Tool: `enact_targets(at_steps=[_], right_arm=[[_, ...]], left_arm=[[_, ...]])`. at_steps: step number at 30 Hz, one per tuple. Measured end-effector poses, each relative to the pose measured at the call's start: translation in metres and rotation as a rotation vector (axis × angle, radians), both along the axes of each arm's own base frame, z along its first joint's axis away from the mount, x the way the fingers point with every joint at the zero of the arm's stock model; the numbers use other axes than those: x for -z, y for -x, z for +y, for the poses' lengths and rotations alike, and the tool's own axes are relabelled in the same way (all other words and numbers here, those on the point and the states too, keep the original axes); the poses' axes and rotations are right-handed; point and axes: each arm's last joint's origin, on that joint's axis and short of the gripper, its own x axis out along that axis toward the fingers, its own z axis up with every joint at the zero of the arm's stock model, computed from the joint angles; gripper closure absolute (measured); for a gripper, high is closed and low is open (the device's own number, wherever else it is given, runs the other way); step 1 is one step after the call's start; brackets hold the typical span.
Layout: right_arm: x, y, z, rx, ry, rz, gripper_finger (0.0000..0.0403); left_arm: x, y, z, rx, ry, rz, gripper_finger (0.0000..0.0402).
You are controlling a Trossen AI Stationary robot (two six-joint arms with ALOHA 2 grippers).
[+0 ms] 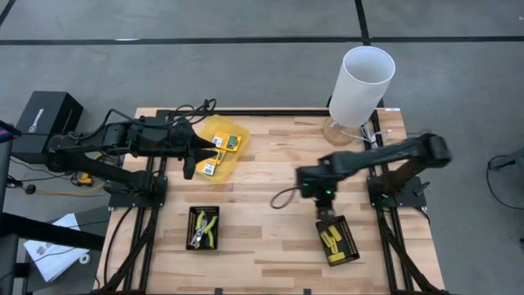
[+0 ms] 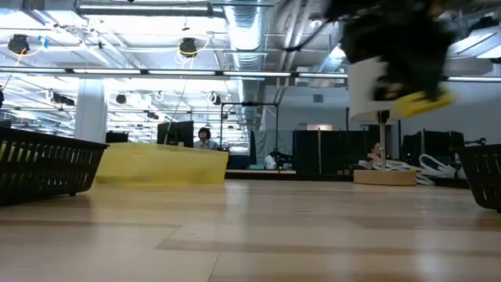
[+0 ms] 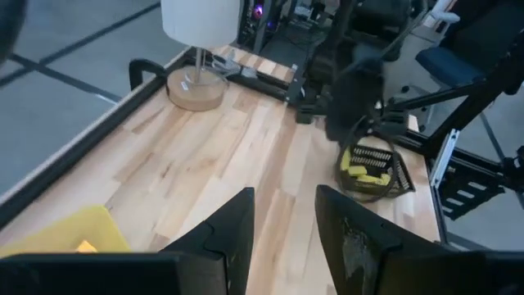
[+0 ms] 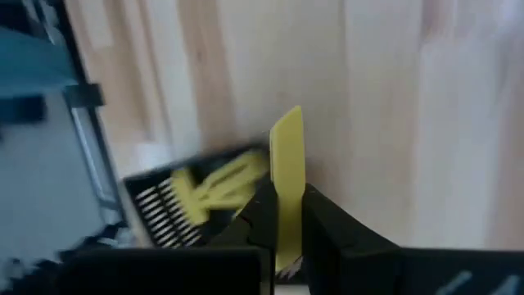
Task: Pick & Place School Supplies
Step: Put the yellow eraser into the right black bin
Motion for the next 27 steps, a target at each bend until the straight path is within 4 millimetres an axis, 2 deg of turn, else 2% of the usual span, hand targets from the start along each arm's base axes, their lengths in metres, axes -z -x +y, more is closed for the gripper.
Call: enact_targets(at_steps=[4, 7, 11, 16, 20, 27], right_arm=[[-0.004, 0.036, 0.018, 0.175, -0.046, -0.051, 0.0382], [-0.002, 0.049, 0.030, 0.314, -0.068, -0.114, 0.0382], [0.011, 0.056, 0.041, 0.400, -0.020, -0.095, 0.0382], [0.037, 0.062, 0.055, 0.384, 0.036, 0.000, 0.0382], [0.056, 0.070, 0.071, 0.400, 0.006, 0.021, 0.0382], [0.071, 0.088, 0.098, 0.465, -0.067, 0.015, 0.0382]], left_arm=[[-0.002, -0.001, 0.000, 0.004, -0.029, -0.014, 0.0275], [-0.004, -0.002, 0.001, -0.005, -0.050, -0.040, 0.0275], [-0.012, -0.002, 0.001, -0.001, -0.065, -0.118, 0.0275], [-0.014, -0.002, 0.001, -0.003, -0.063, -0.135, 0.0275], [-0.014, -0.002, 0.001, -0.004, -0.058, -0.136, 0.0275], [-0.014, -0.002, 0.001, -0.004, -0.059, -0.141, 0.0275]])
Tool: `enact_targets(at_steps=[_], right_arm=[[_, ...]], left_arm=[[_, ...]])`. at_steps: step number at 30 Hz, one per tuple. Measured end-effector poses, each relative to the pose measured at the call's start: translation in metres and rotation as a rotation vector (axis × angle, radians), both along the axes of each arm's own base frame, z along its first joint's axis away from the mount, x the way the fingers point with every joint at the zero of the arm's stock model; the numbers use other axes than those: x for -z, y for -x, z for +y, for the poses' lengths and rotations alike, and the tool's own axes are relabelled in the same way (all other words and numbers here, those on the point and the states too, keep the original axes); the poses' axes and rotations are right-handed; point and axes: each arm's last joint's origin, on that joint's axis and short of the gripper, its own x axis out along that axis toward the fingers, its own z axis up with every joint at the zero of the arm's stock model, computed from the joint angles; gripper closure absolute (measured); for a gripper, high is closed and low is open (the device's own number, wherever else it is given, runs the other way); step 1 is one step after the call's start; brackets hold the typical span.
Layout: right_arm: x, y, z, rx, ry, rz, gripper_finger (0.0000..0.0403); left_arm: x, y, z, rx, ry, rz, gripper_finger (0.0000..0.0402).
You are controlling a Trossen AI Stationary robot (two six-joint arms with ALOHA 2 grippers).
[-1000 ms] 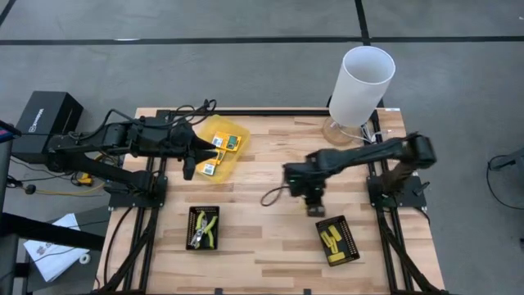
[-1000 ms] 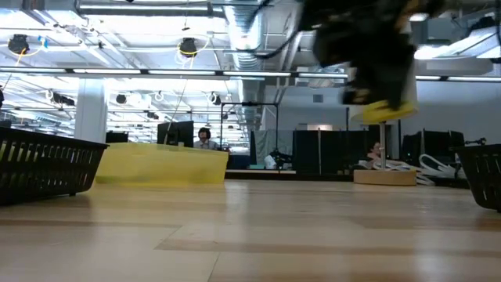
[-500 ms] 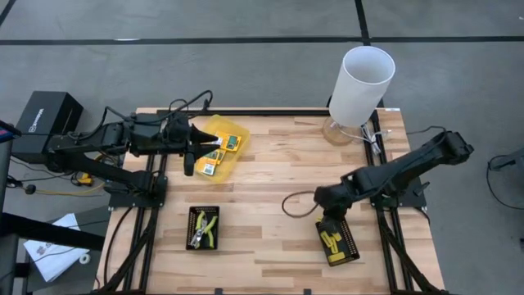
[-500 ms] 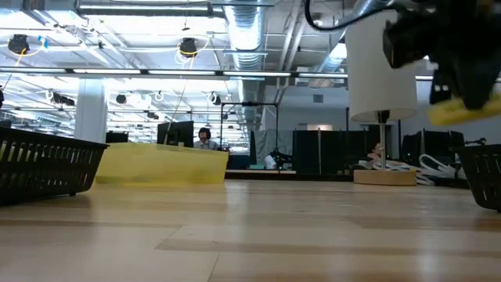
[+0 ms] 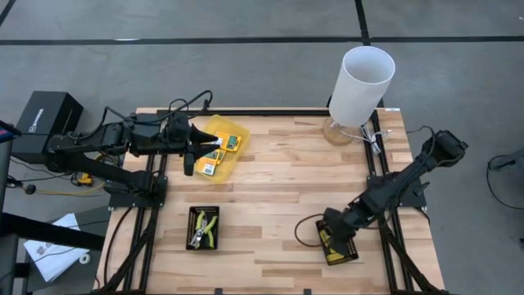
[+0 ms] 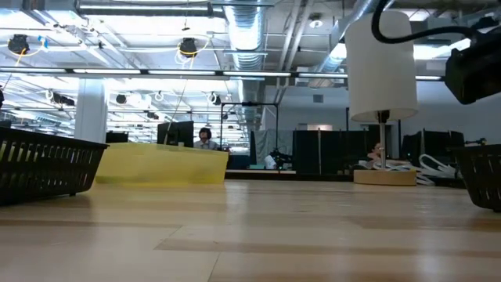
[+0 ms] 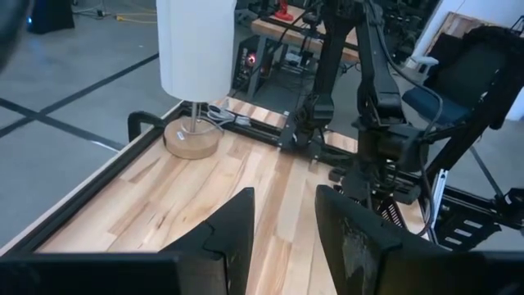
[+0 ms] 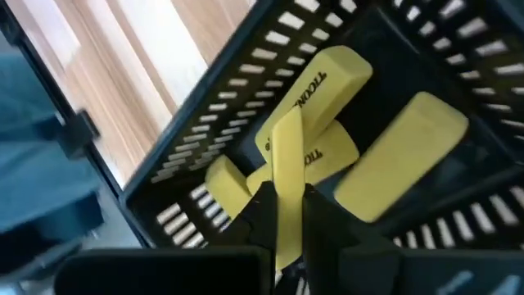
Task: Pick & Place School Supplies
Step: Put the yellow eraser into the right black bin
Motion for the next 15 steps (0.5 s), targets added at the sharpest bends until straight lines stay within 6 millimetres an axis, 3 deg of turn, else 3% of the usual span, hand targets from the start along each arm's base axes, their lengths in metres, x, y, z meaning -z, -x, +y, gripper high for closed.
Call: enact_targets(at_steps=[10, 15], right_arm=[[0.000, -0.004, 0.003, 0.102, 0.043, -0.118, 0.0377], [-0.001, -0.010, -0.001, 0.210, 0.004, -0.113, 0.0294]], left_arm=[[-0.001, 0.000, 0.000, -0.005, 0.000, -0.011, 0.0275], [-0.005, -0.001, 0.000, -0.016, 0.043, -0.065, 0.0275]])
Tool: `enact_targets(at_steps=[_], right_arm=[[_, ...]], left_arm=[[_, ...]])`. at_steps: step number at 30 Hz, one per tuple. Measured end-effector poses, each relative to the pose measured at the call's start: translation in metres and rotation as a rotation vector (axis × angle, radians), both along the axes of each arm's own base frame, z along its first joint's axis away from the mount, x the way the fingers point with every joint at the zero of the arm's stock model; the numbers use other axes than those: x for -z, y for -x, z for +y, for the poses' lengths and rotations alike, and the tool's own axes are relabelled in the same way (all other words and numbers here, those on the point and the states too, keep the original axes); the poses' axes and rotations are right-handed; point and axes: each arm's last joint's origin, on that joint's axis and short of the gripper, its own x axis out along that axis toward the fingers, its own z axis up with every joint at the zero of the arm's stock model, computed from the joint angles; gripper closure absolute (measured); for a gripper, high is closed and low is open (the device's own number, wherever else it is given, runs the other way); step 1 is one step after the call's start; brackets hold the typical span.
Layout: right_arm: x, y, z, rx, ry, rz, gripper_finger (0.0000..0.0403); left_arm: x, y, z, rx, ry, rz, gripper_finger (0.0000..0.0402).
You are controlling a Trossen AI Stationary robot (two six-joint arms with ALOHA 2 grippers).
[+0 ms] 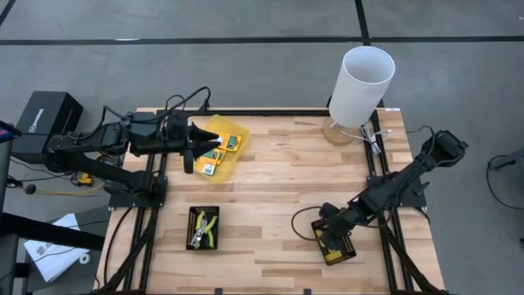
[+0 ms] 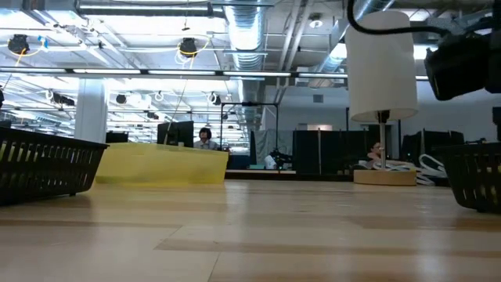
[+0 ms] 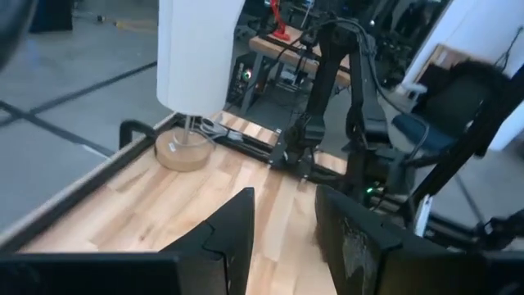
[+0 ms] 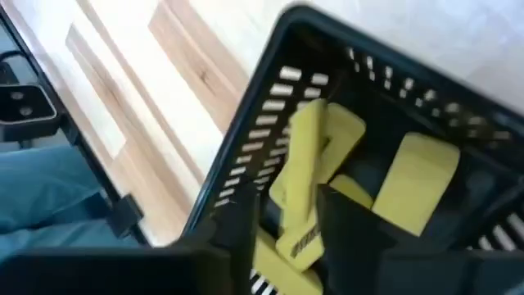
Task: Pick & Place School Supplies
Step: Put the yellow eraser into the right black bin, then return to Home Position
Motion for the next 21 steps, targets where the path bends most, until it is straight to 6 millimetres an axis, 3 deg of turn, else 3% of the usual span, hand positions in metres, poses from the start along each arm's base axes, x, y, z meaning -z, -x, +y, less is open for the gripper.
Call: enact_targets(at_steps=[4, 9, 13, 16, 21], right_arm=[[0.001, 0.003, -0.001, -0.143, 0.023, 0.014, 0.0232], [-0.004, -0.001, 0.005, -0.250, -0.126, -0.001, 0.0180], [-0.036, -0.015, 0.011, -0.340, -0.181, -0.387, 0.0160], [-0.072, -0.023, 0.002, -0.313, -0.120, -0.750, 0.0158], [-0.132, -0.011, -0.027, -0.178, 0.093, -1.216, 0.0158]], left_arm=[[0.000, 0.000, 0.000, -0.016, 0.070, -0.015, 0.0275], [0.000, 0.000, 0.000, -0.025, 0.122, -0.027, 0.0275], [0.002, -0.003, 0.000, -0.009, 0.057, -0.003, 0.0275], [0.000, -0.001, -0.002, 0.042, 0.164, -0.033, 0.0275], [-0.029, 0.017, -0.010, 0.368, 0.033, -0.266, 0.0275]])
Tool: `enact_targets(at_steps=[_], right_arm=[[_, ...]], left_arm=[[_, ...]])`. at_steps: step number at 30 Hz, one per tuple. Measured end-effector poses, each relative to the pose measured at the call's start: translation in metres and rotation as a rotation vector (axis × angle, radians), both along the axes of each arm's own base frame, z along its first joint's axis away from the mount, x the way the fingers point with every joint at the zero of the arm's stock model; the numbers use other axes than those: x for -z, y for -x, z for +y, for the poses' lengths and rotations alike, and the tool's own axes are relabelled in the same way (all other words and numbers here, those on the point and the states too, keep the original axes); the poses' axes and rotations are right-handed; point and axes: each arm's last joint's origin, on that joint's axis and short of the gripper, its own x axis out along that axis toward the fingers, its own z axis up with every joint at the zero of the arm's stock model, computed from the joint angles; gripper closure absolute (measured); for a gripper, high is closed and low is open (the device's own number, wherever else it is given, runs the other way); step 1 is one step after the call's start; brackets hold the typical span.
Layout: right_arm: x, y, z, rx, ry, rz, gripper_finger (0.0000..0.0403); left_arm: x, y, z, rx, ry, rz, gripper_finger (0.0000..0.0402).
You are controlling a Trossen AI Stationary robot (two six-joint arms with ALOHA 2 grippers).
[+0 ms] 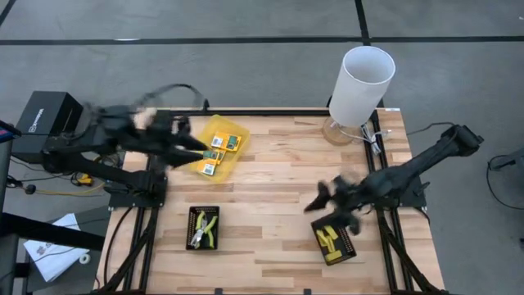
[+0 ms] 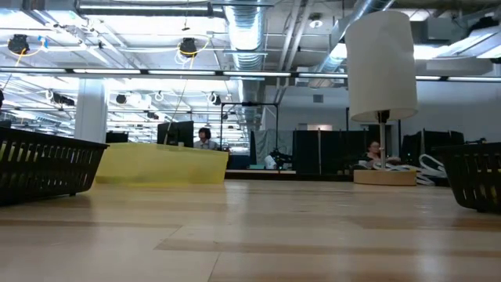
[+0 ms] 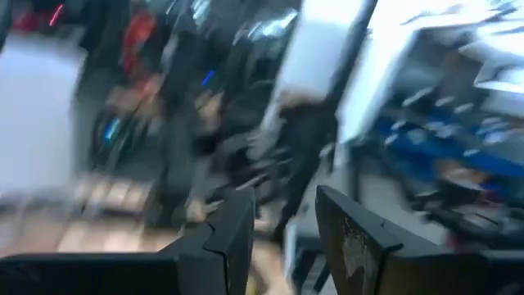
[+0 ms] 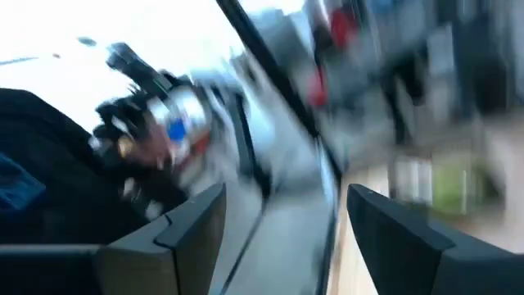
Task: Pick & Place School Supplies
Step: Return to Home Position
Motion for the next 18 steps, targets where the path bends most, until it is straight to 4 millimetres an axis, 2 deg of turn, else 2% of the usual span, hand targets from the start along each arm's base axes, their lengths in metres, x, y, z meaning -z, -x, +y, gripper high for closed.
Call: enact_targets(at_steps=[4, 6, 8, 11, 12, 14, 18], right_arm=[[-0.045, 0.032, -0.014, 0.098, 0.179, -0.415, 0.0158], [-0.057, 0.047, -0.019, 0.125, 0.276, -0.526, 0.0158], [-0.060, 0.062, -0.023, 0.125, 0.356, -0.554, 0.0158], [-0.060, 0.079, -0.034, 0.178, 0.417, -0.490, 0.0158], [-0.060, 0.085, -0.039, 0.190, 0.426, -0.476, 0.0158], [-0.061, 0.097, -0.049, 0.206, 0.443, -0.469, 0.0158], [-0.056, 0.123, -0.068, 0.216, 0.444, -0.492, 0.0158]], left_arm=[[-0.022, 0.046, 0.001, -0.018, -0.069, -0.208, 0.0275], [-0.027, 0.073, 0.002, -0.048, -0.116, -0.285, 0.0275], [-0.030, 0.105, 0.003, -0.063, -0.157, -0.356, 0.0275], [-0.027, 0.147, 0.005, -0.112, -0.213, -0.425, 0.0275], [-0.023, 0.156, 0.006, -0.132, -0.213, -0.425, 0.0275], [-0.007, 0.164, 0.007, -0.158, -0.205, -0.390, 0.0275], [0.043, 0.153, 0.007, -0.155, -0.169, -0.308, 0.0275]])
